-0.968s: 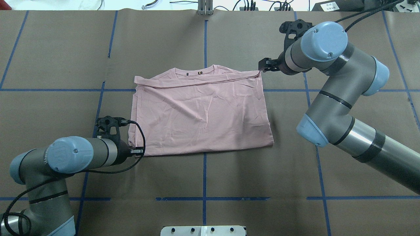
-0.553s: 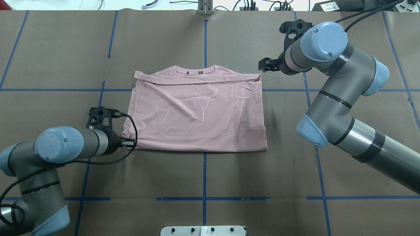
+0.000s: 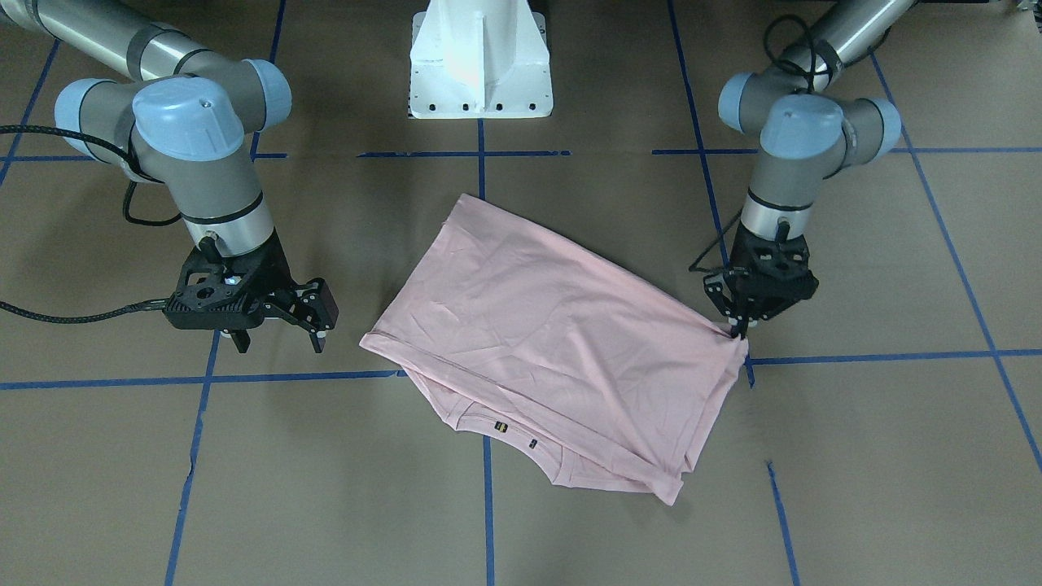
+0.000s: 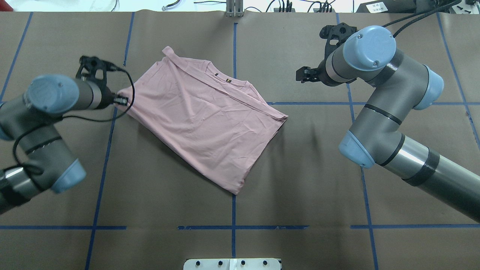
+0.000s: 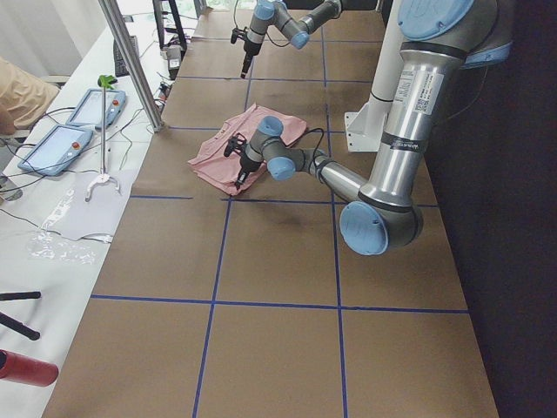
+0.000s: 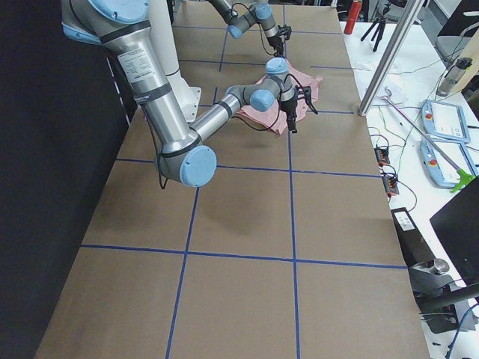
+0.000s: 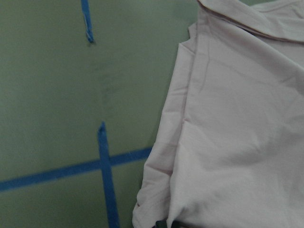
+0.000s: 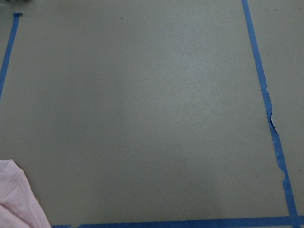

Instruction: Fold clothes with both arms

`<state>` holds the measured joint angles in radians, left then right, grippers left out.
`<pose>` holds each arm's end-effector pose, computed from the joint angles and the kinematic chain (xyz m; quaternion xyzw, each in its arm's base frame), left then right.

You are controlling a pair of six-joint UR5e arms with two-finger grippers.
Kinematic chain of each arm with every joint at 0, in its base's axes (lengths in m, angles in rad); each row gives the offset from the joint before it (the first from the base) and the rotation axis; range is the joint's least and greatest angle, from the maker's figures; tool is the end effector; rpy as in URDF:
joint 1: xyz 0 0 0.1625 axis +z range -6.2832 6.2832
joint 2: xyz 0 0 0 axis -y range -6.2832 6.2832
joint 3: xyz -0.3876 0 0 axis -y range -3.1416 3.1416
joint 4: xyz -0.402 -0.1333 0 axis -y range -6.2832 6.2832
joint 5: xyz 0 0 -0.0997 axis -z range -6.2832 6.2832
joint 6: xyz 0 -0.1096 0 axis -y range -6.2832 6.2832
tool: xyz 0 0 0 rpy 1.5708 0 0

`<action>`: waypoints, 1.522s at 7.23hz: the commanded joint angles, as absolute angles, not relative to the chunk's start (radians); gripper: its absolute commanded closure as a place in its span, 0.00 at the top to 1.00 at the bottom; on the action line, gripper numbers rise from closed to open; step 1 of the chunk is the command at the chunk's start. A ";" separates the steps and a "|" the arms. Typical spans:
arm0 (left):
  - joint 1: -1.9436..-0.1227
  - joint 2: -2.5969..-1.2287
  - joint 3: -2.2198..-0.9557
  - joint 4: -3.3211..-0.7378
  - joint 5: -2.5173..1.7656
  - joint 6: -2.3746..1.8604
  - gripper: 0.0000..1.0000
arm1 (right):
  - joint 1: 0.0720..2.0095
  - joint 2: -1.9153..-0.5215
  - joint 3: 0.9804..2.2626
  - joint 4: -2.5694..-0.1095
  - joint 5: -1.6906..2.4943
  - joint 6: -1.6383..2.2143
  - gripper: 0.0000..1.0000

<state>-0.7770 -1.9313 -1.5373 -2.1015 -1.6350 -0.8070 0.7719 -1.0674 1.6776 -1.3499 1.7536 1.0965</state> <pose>0.3859 -0.5565 0.3922 0.2685 0.3186 0.0073 0.9090 -0.3962 -0.5439 0.2707 0.1668 -0.3752 0.0986 0.9065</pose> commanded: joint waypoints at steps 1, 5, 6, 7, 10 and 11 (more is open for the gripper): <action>-0.891 -2.144 -1.168 -2.223 -1.634 -0.727 0.00 | 0.772 -1.066 1.675 -1.350 1.752 1.097 1.00; -0.946 -2.149 -1.047 -2.428 -1.638 -0.606 1.00 | 0.744 -0.992 1.616 -1.339 1.749 1.235 0.96; -0.962 -2.145 -1.067 -2.428 -1.702 -0.589 1.00 | 0.721 -0.863 1.488 -1.338 1.732 1.364 0.77; -0.963 -2.132 -1.087 -2.430 -1.725 -0.591 1.00 | 0.689 -0.733 1.356 -1.312 1.653 1.453 0.69; -0.963 -2.126 -1.106 -2.431 -1.727 -0.600 1.00 | 0.606 -0.507 1.016 -1.172 1.586 1.532 0.62; -0.963 -2.125 -1.109 -2.431 -1.727 -0.601 1.00 | 0.591 -0.482 0.962 -1.177 1.582 1.522 0.60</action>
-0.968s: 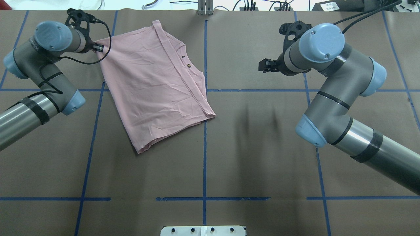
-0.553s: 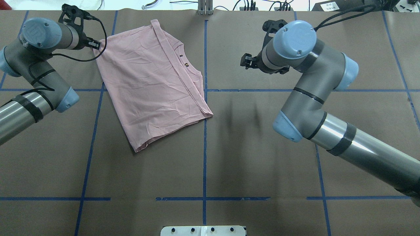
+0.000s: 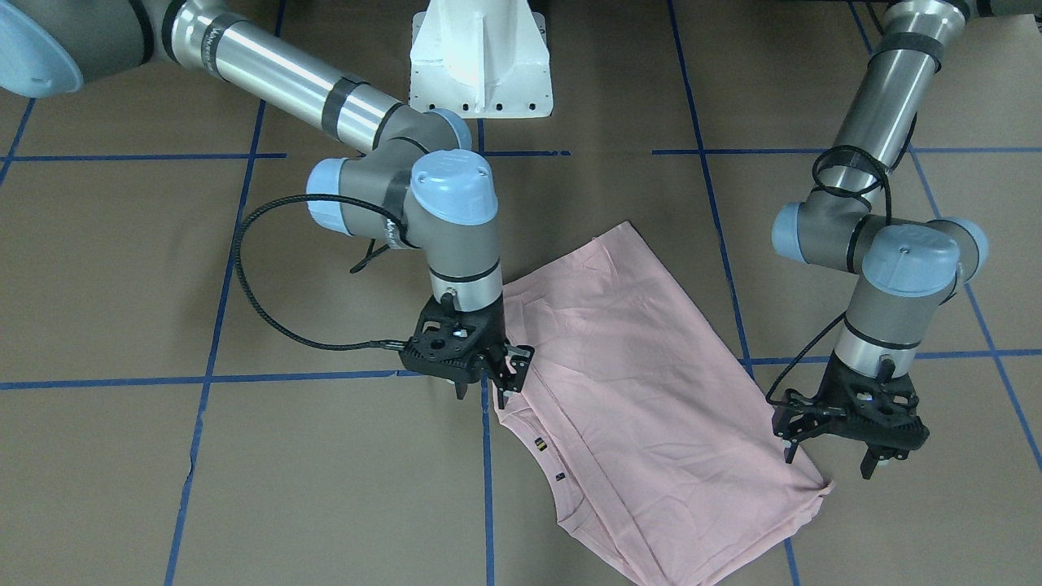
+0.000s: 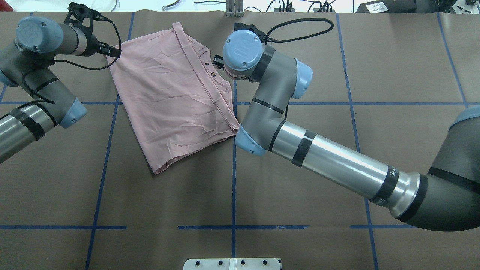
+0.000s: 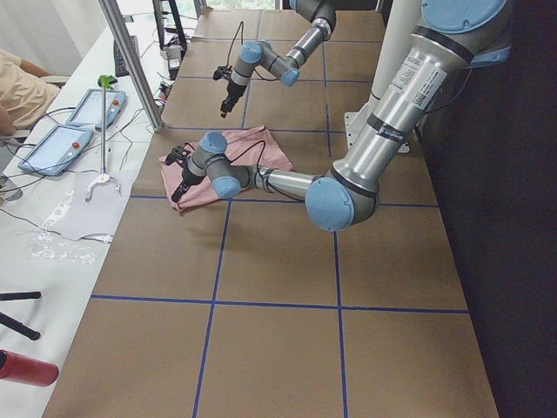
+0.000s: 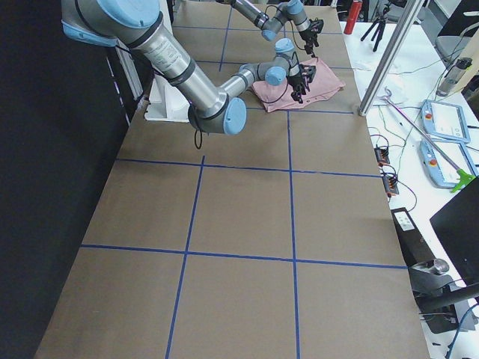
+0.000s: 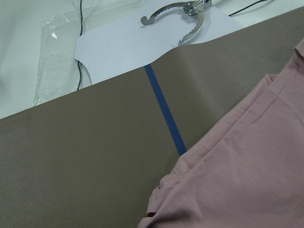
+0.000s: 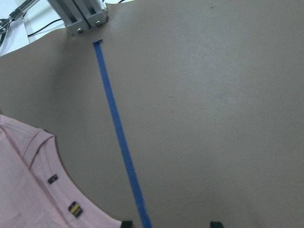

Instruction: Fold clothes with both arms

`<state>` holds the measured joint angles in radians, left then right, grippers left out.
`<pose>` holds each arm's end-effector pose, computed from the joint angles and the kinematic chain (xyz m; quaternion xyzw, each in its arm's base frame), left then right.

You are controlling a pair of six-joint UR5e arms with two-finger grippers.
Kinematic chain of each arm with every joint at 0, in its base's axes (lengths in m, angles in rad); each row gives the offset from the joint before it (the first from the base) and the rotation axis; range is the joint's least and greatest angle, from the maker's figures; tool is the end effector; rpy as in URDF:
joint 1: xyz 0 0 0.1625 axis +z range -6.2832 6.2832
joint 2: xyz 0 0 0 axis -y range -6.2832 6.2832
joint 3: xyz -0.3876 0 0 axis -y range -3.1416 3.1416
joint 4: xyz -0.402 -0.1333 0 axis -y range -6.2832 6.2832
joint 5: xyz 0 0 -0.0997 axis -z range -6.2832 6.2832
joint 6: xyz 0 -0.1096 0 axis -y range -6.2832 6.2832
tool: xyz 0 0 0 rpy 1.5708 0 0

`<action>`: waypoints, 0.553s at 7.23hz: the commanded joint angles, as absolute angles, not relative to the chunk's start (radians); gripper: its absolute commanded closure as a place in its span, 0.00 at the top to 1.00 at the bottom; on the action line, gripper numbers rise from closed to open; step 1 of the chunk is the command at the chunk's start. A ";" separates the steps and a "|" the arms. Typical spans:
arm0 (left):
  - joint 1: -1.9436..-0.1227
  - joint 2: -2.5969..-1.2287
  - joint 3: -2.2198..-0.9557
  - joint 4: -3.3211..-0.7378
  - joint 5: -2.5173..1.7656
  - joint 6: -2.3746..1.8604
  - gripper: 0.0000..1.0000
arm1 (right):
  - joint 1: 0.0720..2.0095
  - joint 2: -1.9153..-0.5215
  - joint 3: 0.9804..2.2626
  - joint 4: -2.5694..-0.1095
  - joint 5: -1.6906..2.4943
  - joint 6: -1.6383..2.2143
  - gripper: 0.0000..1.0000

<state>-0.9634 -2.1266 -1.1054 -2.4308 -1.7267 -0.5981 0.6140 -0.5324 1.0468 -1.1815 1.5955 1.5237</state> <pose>0.3331 -0.6830 0.4373 0.3365 0.3156 0.0397 0.8863 -0.6045 -0.5859 0.1509 0.1312 -0.4166 0.2464 0.8652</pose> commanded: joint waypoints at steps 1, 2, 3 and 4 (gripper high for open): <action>-0.965 -2.125 -1.109 -2.431 -1.727 -0.603 1.00 | 0.577 -0.465 0.927 -1.177 1.556 1.507 0.60; -0.965 -2.125 -1.109 -2.433 -1.727 -0.603 1.00 | 0.565 -0.465 0.902 -1.178 1.531 1.458 0.59; -0.965 -2.123 -1.111 -2.433 -1.727 -0.604 1.00 | 0.557 -0.466 0.899 -1.178 1.511 1.395 0.55; -0.965 -2.123 -1.117 -2.433 -1.727 -0.606 1.00 | 0.552 -0.469 0.897 -1.178 1.509 1.385 0.51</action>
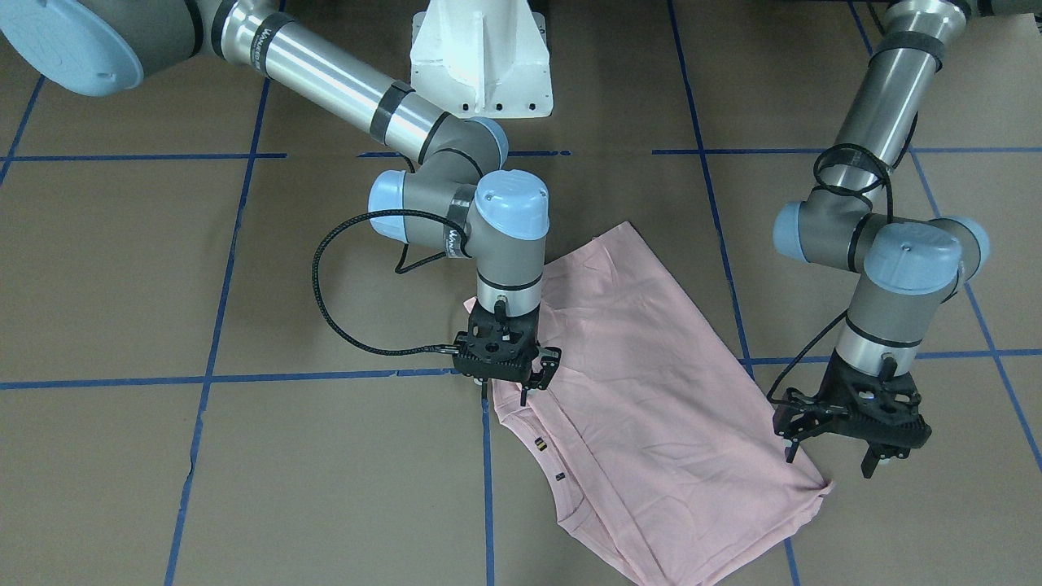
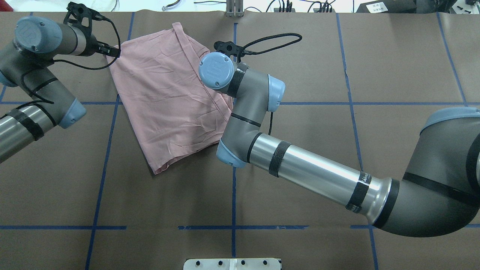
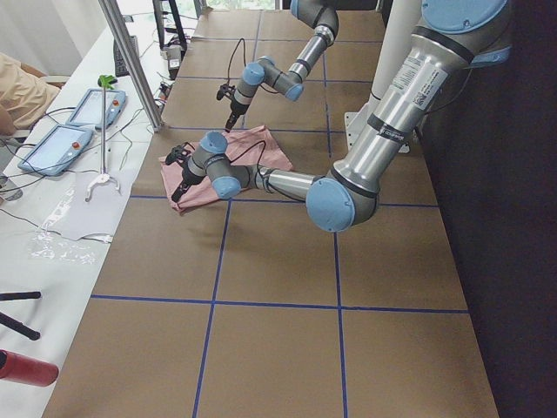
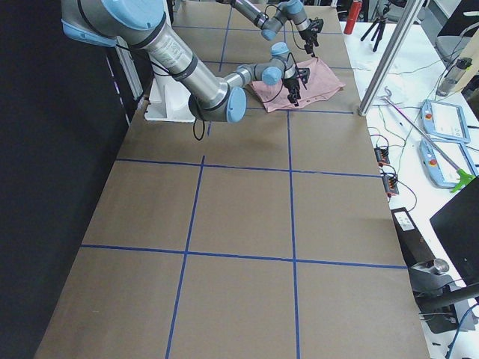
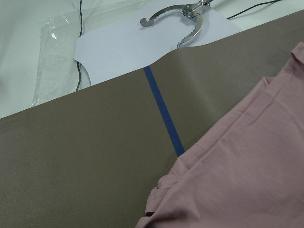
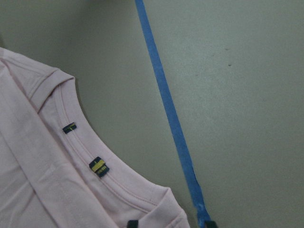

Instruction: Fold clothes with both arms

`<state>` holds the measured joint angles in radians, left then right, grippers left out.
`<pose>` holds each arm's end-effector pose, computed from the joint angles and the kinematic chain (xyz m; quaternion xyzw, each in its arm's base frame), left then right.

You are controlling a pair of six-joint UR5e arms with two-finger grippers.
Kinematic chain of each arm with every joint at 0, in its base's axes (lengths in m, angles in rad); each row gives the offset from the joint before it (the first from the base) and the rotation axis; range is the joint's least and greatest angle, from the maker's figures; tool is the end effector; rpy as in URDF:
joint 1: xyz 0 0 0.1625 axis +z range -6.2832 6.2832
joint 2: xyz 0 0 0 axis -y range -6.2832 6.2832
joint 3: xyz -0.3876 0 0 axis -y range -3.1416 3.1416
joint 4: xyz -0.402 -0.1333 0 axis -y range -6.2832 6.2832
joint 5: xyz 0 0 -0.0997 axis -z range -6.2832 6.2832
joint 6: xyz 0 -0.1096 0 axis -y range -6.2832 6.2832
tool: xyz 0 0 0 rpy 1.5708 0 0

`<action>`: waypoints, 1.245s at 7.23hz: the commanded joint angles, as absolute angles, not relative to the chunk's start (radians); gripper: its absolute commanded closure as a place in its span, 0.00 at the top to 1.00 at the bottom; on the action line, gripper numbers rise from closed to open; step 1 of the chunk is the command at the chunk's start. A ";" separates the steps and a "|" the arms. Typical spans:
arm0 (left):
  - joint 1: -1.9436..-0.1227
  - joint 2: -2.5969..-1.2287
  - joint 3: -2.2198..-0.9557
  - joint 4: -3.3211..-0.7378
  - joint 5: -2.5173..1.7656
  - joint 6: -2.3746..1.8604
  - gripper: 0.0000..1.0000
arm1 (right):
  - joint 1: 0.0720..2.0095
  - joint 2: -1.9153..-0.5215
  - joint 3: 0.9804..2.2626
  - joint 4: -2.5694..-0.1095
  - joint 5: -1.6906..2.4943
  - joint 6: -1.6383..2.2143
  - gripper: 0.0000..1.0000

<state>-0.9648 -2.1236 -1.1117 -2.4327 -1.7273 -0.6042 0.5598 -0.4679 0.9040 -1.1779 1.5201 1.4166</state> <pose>0.3315 -0.6824 0.4358 0.3375 0.3179 0.0367 0.8853 -0.6536 -0.5735 0.1680 0.1624 -0.3691 0.1943 0.8942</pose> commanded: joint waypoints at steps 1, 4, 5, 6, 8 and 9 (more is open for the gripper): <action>-0.963 -2.096 -1.143 -2.433 -1.727 -0.604 1.00 | 0.549 -0.471 0.893 -1.178 1.509 1.385 0.49; -0.963 -2.086 -1.154 -2.431 -1.727 -0.604 1.00 | 0.545 -0.474 0.888 -1.178 1.509 1.385 0.46; -0.963 -2.086 -1.154 -2.431 -1.727 -0.604 1.00 | 0.542 -0.480 0.888 -1.178 1.509 1.385 0.42; -0.963 -2.086 -1.154 -2.431 -1.727 -0.604 1.00 | 0.535 -0.479 0.888 -1.178 1.508 1.388 0.35; -0.963 -2.086 -1.154 -2.431 -1.727 -0.604 1.00 | 0.531 -0.476 0.888 -1.180 1.508 1.393 0.00; -0.963 -2.086 -1.154 -2.431 -1.727 -0.604 1.00 | 0.531 -0.472 0.890 -1.180 1.508 1.388 0.00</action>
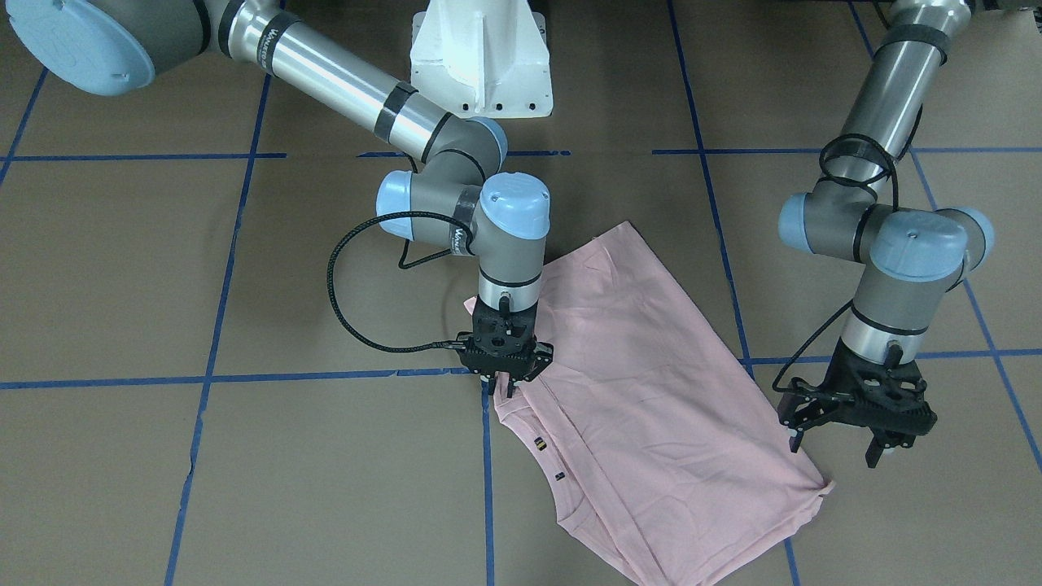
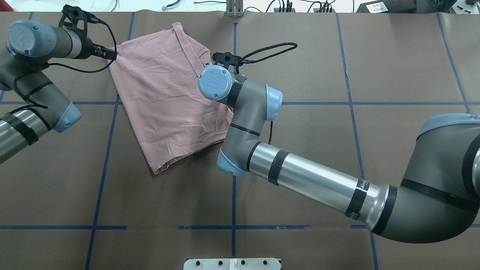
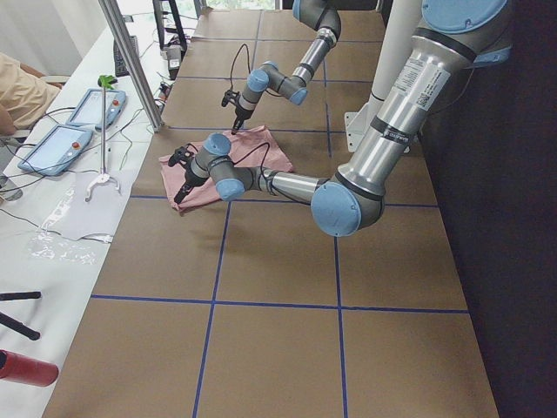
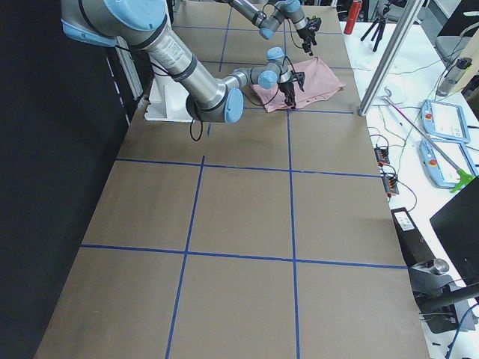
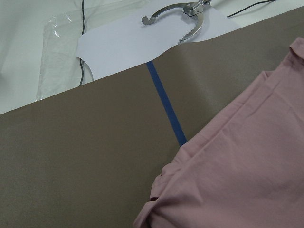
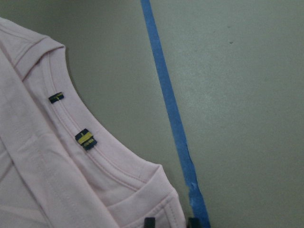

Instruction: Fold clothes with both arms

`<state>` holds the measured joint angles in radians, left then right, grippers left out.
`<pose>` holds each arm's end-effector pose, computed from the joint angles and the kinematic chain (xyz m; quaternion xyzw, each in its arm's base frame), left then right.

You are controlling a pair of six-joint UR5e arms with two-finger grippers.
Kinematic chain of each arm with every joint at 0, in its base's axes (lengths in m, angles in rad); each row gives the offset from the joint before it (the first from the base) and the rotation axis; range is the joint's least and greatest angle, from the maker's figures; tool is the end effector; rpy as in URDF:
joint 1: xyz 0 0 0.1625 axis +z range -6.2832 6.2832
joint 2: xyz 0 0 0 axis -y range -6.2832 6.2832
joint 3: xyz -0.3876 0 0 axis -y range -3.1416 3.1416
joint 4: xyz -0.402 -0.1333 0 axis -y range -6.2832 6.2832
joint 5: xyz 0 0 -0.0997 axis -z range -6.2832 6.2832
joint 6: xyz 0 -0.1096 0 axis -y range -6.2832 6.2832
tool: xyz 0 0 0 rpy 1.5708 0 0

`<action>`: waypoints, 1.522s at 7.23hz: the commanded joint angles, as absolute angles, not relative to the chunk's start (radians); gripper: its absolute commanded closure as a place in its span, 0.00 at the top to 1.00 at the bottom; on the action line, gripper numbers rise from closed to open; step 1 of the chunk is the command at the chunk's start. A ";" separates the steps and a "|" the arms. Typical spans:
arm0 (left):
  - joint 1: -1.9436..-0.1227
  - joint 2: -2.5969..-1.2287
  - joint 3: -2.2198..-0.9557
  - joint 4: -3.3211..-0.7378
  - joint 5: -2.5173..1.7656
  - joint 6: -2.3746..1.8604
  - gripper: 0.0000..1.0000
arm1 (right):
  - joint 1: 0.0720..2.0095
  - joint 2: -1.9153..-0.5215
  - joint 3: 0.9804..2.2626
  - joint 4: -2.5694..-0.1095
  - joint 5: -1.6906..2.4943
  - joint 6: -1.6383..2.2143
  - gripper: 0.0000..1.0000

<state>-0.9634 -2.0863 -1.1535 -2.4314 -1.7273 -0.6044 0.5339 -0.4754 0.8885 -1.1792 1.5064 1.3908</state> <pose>0.3252 -0.6715 0.4409 0.3385 0.3189 0.0374 0.8845 -0.6695 -0.5588 0.1825 0.1645 -0.3564 0.1743 0.9031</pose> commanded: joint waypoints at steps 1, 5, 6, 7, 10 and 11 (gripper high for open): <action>-0.963 -2.086 -1.154 -2.431 -1.727 -0.604 1.00 | 0.531 -0.472 0.893 -1.180 1.509 1.390 0.00; -0.962 -2.086 -1.167 -2.431 -1.727 -0.606 1.00 | 0.531 -0.746 1.346 -1.330 1.516 1.391 0.00; -0.962 -2.086 -1.167 -2.431 -1.727 -0.606 1.00 | 0.496 -0.884 1.508 -1.342 1.491 1.394 0.00; -0.962 -2.086 -1.169 -2.431 -1.727 -0.606 1.00 | 0.430 -1.004 1.649 -1.344 1.421 1.396 0.00; -0.957 -2.086 -1.177 -2.431 -1.727 -0.606 1.00 | 0.250 -1.166 1.810 -1.344 1.228 1.479 0.00; -0.956 -2.088 -1.177 -2.431 -1.727 -0.606 1.00 | 0.245 -1.169 1.812 -1.344 1.224 1.477 0.04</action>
